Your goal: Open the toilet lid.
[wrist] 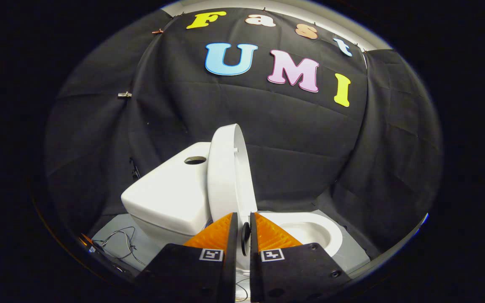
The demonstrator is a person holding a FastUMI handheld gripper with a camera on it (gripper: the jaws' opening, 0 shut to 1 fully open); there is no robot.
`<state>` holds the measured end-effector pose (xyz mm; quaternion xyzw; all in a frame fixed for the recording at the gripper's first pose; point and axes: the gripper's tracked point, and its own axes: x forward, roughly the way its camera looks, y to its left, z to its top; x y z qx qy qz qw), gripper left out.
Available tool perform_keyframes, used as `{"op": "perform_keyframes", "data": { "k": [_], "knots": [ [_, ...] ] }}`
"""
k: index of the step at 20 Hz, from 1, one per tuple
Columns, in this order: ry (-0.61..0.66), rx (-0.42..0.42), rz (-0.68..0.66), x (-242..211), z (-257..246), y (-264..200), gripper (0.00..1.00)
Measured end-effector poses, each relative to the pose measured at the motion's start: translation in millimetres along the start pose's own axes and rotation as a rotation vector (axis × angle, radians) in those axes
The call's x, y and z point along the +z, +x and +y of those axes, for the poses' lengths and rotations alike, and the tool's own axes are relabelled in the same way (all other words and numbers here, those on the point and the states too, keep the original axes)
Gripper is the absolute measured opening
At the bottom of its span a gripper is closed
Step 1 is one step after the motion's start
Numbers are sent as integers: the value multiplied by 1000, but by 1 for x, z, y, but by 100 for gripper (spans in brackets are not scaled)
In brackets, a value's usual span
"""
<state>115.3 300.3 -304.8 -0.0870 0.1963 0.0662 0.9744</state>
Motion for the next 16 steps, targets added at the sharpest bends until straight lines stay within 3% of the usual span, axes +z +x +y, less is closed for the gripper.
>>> {"op": "perform_keyframes", "data": {
  "k": [7, 16],
  "knots": [
    [-25, -9, -11, 6, -10, -6, 100],
    [46, 4, -119, 80, -44, -35, 99]
  ]
}}
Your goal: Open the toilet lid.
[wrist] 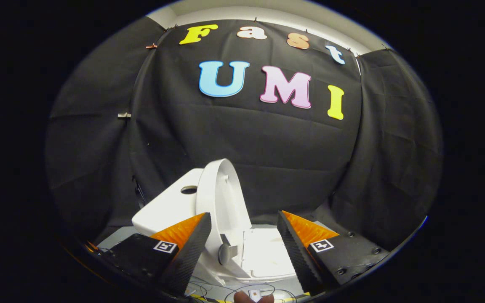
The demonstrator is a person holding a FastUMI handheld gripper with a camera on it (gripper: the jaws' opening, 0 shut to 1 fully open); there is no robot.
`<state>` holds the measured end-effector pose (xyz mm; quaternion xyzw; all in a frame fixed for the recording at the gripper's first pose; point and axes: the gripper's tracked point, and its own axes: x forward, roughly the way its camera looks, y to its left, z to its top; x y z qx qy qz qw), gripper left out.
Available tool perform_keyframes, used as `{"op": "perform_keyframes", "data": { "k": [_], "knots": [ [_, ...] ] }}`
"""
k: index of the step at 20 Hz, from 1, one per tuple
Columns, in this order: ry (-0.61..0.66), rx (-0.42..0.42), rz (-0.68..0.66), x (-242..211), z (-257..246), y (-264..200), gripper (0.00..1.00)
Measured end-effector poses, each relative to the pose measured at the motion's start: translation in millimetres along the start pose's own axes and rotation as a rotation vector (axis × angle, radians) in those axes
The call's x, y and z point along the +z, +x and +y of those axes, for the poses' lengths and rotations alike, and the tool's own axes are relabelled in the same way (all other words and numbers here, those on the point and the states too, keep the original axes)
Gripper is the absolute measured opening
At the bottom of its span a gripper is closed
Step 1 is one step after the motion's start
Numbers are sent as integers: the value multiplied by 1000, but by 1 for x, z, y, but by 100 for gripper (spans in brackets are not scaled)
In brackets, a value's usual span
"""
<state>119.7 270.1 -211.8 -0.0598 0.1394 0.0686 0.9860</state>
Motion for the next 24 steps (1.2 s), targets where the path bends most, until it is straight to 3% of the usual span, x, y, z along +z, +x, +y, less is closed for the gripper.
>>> {"op": "perform_keyframes", "data": {
  "k": [13, 24],
  "knots": [
    [34, -42, -190, 113, -67, -47, 98],
    [49, -94, -239, 147, -128, -71, 98]
  ]
}}
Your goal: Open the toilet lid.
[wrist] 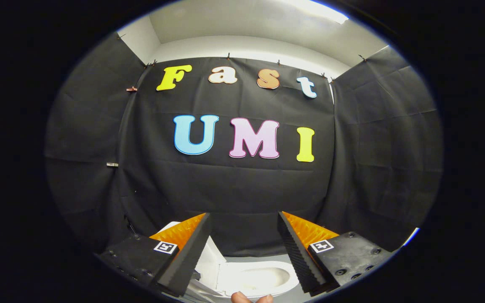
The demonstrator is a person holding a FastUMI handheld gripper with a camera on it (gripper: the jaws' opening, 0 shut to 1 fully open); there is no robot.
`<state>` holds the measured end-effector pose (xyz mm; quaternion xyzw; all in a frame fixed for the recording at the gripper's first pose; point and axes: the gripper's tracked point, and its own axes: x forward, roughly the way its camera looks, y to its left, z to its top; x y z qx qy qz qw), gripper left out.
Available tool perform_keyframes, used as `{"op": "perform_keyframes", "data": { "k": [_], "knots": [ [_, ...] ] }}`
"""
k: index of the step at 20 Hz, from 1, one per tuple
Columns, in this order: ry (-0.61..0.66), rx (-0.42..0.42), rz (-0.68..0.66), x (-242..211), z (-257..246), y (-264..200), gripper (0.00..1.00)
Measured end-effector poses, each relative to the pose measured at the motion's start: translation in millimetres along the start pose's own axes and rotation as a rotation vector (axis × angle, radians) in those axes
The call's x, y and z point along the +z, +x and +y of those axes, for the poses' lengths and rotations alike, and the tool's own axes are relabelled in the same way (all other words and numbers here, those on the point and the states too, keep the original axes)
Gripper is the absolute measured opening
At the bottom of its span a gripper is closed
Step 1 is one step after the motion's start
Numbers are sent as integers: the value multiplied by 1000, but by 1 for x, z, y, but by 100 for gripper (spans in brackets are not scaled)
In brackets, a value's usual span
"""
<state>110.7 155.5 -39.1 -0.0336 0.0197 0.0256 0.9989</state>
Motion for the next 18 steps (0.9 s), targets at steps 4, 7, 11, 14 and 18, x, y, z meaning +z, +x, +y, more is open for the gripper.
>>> {"op": "perform_keyframes", "data": {
  "k": [4, 7, 11, 14, 18],
  "knots": [
    [-8, -15, -10, 6, -18, -3, 98],
    [-32, -20, -27, 13, -30, -9, 98],
    [-25, -10, -33, 19, -36, -16, 98],
    [-23, -12, -39, 22, -39, -18, 98],
    [-28, -9, -35, 21, -40, -19, 98]
  ]
}}
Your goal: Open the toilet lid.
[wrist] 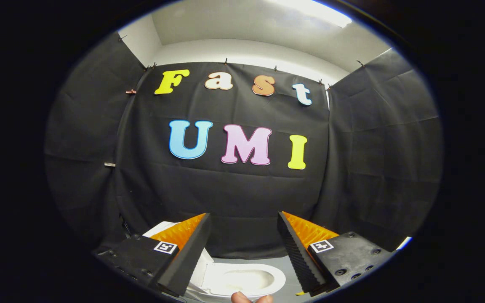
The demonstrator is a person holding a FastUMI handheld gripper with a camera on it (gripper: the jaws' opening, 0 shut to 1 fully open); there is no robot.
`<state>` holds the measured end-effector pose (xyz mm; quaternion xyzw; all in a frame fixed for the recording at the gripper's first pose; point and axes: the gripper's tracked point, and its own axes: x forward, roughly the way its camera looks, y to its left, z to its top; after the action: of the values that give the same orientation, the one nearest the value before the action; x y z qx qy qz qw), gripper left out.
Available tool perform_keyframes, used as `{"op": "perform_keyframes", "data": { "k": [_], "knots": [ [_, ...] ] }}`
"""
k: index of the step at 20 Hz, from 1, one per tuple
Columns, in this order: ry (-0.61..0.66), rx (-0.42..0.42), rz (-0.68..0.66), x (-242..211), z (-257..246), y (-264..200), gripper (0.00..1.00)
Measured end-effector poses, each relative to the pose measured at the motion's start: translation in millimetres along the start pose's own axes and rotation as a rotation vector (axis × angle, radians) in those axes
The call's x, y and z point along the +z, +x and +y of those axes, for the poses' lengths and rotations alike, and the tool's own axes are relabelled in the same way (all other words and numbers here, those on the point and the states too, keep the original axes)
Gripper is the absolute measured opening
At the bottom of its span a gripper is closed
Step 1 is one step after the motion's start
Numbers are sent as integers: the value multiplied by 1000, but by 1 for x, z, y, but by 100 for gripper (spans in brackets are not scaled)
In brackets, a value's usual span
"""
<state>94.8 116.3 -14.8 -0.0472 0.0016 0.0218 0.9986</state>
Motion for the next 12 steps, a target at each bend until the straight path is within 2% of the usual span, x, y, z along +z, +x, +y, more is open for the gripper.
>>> {"op": "perform_keyframes", "data": {
  "k": [12],
  "knots": [
    [37, 9, 20, -7, 2, 0, 98]
  ]
}}
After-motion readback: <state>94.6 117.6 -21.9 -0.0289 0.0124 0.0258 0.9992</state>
